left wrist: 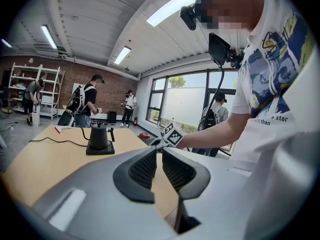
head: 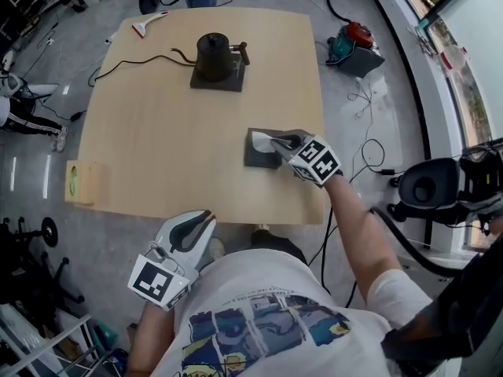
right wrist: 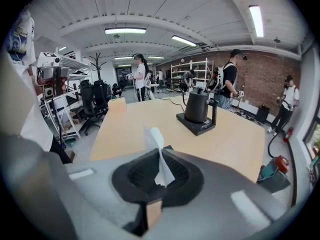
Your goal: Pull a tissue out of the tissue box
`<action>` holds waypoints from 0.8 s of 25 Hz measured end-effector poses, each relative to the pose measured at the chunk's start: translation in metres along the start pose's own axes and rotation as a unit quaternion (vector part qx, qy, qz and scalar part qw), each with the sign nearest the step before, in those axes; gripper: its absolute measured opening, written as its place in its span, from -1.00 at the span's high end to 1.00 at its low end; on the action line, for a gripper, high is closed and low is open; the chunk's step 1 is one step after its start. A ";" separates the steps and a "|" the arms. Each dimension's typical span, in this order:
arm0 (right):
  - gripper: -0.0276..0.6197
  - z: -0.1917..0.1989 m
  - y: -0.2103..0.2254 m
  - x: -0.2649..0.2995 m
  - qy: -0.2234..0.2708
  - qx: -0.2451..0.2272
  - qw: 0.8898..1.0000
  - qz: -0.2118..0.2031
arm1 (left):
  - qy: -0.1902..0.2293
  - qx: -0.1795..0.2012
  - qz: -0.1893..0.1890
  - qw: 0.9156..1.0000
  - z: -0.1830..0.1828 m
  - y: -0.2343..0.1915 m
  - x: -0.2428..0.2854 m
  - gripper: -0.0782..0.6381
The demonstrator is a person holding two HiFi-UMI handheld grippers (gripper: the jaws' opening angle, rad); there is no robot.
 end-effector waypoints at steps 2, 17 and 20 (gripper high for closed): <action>0.90 -0.001 -0.001 -0.002 0.003 0.000 1.000 0.005 | 0.001 0.000 0.004 1.000 0.001 0.000 -0.002 0.70; 0.90 -0.010 -0.013 -0.008 0.009 -0.002 0.999 0.035 | 0.004 0.011 0.025 1.000 0.007 -0.009 -0.017 0.70; 0.90 -0.011 -0.017 -0.012 0.012 -0.003 0.999 0.041 | 0.006 0.013 0.028 0.999 0.007 -0.008 -0.022 0.70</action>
Point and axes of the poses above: the fingertips, and each gripper's own axes: x forward along the fingers, y to its right, z out of its underside, the point moved 10 cm from there along -x, backward along the fingers, and after that the axes turned 15 degrees about x, right-handed, at the moved point
